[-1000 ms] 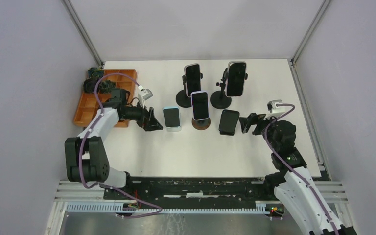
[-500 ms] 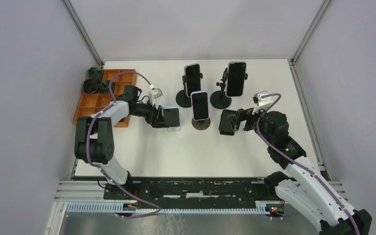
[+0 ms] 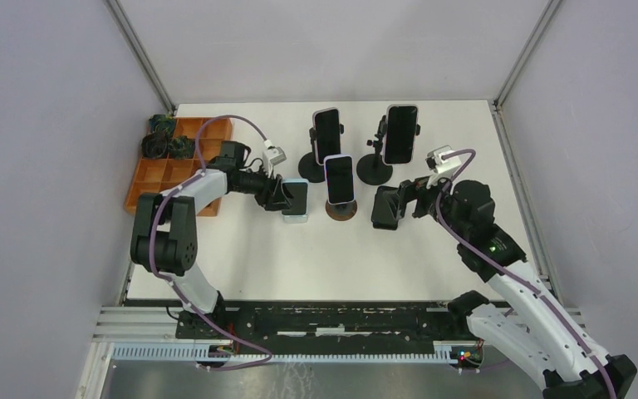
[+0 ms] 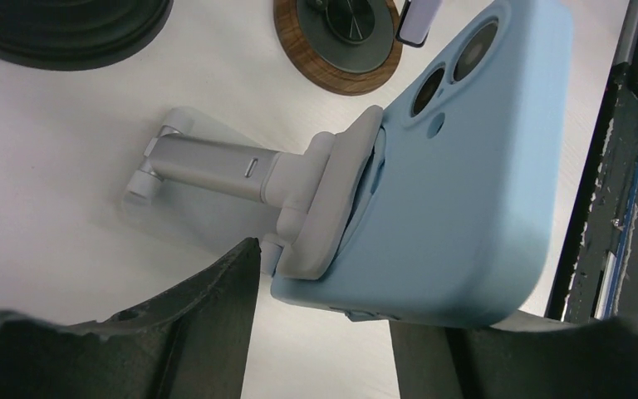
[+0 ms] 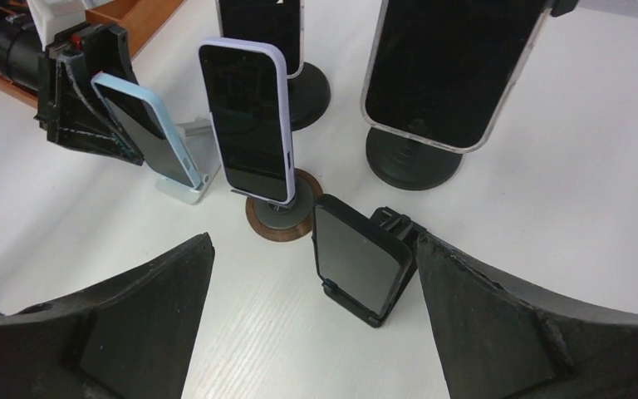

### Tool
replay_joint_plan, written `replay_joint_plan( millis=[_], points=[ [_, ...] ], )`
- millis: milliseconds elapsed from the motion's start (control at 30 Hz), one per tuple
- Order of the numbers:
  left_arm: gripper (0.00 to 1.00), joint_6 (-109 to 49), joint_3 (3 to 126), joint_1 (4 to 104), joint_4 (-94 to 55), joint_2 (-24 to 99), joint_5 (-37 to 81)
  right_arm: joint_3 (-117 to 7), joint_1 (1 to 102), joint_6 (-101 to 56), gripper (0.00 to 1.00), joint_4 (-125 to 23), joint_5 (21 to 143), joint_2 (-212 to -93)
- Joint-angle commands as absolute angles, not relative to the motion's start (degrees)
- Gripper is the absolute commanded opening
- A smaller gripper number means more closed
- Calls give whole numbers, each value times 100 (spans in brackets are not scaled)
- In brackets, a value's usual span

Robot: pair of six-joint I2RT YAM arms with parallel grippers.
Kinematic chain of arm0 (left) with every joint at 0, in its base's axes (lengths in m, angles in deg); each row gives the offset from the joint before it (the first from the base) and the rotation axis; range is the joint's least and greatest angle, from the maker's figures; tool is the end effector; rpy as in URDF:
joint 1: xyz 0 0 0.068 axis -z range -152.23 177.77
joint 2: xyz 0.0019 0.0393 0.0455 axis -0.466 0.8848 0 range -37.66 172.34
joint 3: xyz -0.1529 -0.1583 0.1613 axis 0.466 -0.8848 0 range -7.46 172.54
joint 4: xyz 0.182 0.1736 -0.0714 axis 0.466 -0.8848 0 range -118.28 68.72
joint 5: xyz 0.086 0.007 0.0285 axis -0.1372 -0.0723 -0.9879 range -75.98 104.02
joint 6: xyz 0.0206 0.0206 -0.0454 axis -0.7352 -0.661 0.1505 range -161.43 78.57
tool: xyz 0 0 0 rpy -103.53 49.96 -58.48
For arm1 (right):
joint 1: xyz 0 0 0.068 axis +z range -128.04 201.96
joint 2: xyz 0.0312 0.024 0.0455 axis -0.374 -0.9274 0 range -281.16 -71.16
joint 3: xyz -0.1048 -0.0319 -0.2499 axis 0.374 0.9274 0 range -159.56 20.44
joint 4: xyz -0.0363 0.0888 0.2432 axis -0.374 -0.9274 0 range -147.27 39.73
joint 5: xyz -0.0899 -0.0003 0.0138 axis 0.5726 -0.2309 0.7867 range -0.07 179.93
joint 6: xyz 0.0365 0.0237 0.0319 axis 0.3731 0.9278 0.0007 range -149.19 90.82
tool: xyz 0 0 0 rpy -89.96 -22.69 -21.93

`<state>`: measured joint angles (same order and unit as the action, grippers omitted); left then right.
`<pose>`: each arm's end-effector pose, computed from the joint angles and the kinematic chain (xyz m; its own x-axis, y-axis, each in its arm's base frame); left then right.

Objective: Remove the phone from the phone stand

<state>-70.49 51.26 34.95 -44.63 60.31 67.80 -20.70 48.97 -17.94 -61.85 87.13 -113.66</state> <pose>0.3218 -0.0695 0.1820 -0.5551 0.3592 -0.7502 0.8144 0.4180 -0.4025 0.1582 0.0826 0.3216 -0.2924 0.0696 -0.9538 -0.4477 0.8714 0.2008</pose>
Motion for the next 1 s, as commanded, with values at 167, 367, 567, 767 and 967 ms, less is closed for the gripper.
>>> replay_joint_plan(
  millis=[167, 367, 567, 767, 967],
  points=[
    [40, -7037, 5407, 3665, -4221, 6225, 6253, -2279, 5248, -1847, 98, -5967, 8291, -11623],
    [9, -7348, 5611, 3665, -4816, 6234, 6192, -2306, 5620, -1813, 98, -5854, 8290, -11827],
    [3, -7454, 5602, 3665, -5156, 5923, 6237, -2255, 6142, -1699, 98, -5594, 8250, -12060],
    [2, -7975, 5883, 3656, -6387, 5309, 6633, -2089, 6785, -1441, 98, -4774, 7819, -12445],
    [2, -8693, 6235, 3656, -8148, 4661, 7061, -1799, 7059, -893, 98, -3379, 7078, -13119]
  ],
)
